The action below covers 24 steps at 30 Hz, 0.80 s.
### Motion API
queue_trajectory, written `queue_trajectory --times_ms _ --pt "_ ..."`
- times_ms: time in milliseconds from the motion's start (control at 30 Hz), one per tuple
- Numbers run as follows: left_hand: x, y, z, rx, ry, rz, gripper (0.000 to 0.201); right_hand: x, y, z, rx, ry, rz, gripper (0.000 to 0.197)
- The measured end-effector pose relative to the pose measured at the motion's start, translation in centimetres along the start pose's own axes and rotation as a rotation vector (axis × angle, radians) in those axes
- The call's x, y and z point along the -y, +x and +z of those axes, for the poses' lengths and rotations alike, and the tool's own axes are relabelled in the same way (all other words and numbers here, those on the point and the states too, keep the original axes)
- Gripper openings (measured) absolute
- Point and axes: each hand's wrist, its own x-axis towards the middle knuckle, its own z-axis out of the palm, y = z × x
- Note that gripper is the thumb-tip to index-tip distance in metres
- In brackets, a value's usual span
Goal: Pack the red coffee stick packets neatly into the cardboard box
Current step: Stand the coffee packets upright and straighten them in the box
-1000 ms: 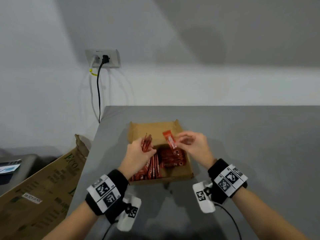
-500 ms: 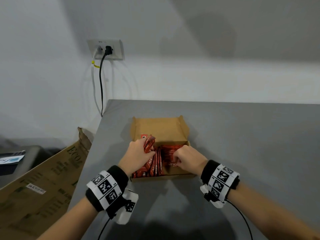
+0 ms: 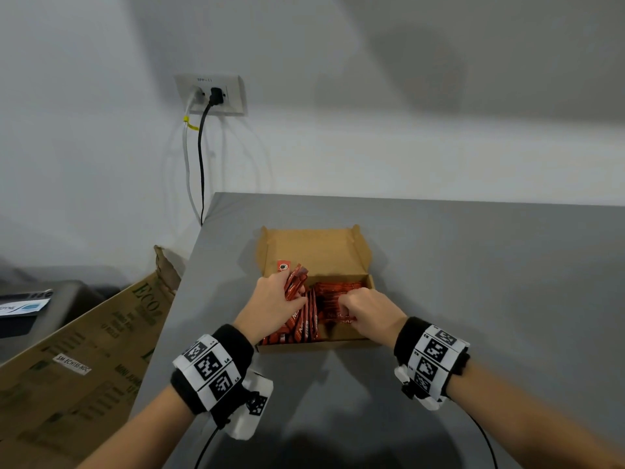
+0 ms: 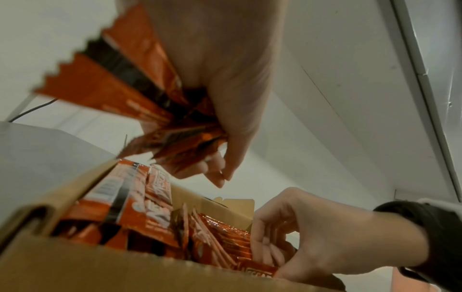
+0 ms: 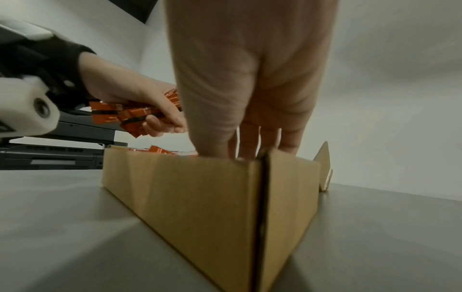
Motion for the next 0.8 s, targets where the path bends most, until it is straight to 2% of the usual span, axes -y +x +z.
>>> queue_trajectory --times_ms 300,533,800 --pt "0.1 0.0 -0.1 0.005 -0.007 0.004 0.006 -0.3 0.5 -0.8 -0.026 -0.041 -0.001 0.011" --pt "-0.1 -0.1 0.1 0.014 -0.043 0.001 0.012 -0.7 -0.5 -1.5 -0.045 -0.262 0.025 0.014" --pt "-0.4 -0.1 0.6 0.043 -0.041 0.023 0.011 -0.3 -0.8 -1.7 -0.063 -0.232 0.044 0.008"
